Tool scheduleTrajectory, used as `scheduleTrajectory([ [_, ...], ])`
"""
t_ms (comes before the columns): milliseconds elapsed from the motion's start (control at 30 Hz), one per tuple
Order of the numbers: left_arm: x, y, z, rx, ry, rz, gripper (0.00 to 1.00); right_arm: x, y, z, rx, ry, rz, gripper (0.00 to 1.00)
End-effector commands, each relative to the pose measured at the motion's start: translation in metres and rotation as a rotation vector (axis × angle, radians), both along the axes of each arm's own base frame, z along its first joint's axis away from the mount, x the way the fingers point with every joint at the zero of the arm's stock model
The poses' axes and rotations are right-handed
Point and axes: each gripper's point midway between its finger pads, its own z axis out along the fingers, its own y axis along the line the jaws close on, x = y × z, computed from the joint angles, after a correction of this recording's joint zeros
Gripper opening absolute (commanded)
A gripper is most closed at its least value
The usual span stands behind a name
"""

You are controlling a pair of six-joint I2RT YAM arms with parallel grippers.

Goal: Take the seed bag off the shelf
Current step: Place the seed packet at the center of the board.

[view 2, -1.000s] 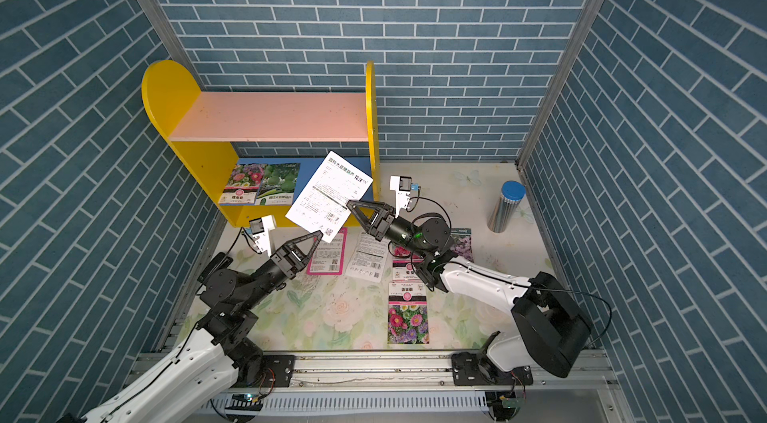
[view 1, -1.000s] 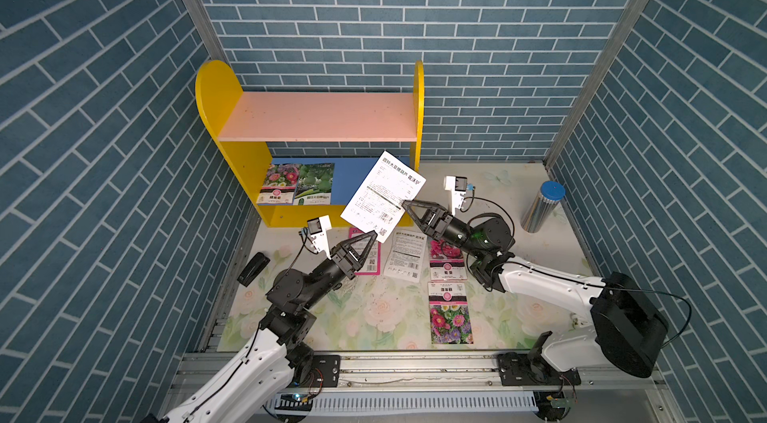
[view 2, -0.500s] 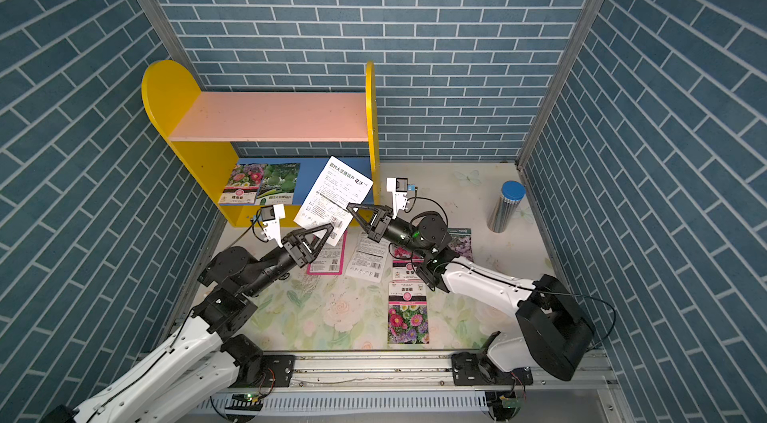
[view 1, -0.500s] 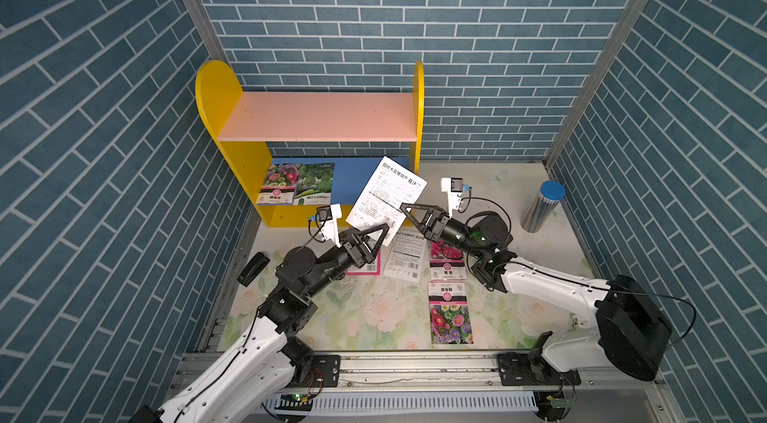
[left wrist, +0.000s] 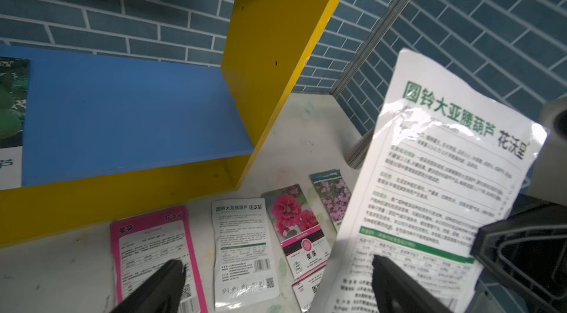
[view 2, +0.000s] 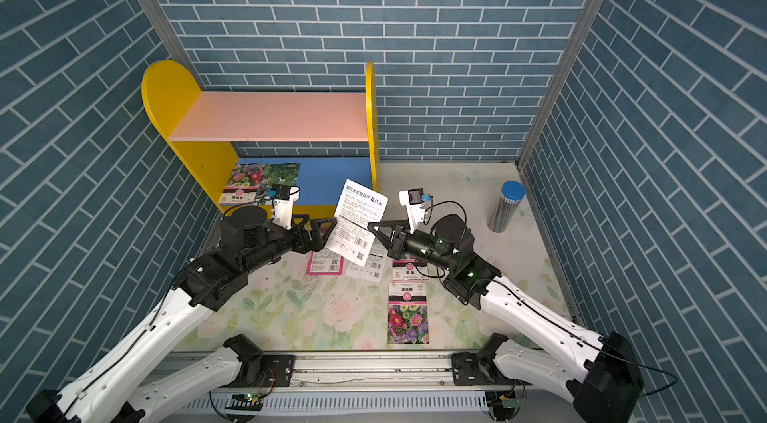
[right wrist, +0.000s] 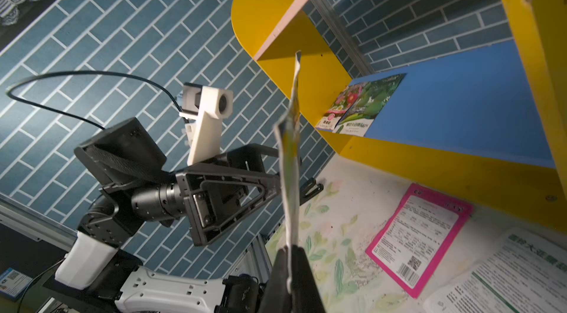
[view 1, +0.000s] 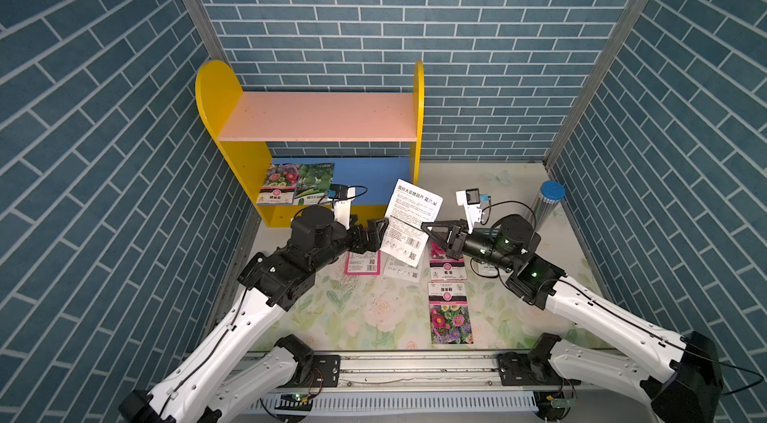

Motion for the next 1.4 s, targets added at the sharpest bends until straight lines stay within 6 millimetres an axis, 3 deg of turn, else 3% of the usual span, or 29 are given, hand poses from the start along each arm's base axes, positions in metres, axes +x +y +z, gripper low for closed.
scheduleTrajectory([
  [0,-0.013,0.004,0.015,0.086,-0.077,-0.069,1.0,-0.018,-0.001,-0.056,-0.139,0.1,0.082,0.0],
  [200,-0.018,0.004,0.031,0.026,-0.167,-0.077,1.0,-0.039,0.002,-0.123,-0.233,0.223,0.147,0.0],
  [467,-0.014,0.003,0.014,0.027,-0.139,-0.065,1.0,-0.069,0.002,-0.181,-0.261,0.343,0.192,0.0],
  [733,-0.011,-0.003,0.003,0.011,-0.118,-0.078,0.99,-0.077,0.011,-0.211,-0.284,0.39,0.182,0.0],
  [1100,-0.01,-0.004,-0.012,0.011,-0.096,-0.074,0.99,-0.073,0.005,-0.265,-0.429,0.482,0.12,0.0],
  [1367,-0.008,-0.003,-0.015,0.021,-0.092,-0.064,0.99,-0.073,0.002,-0.29,-0.519,0.512,0.111,0.0],
])
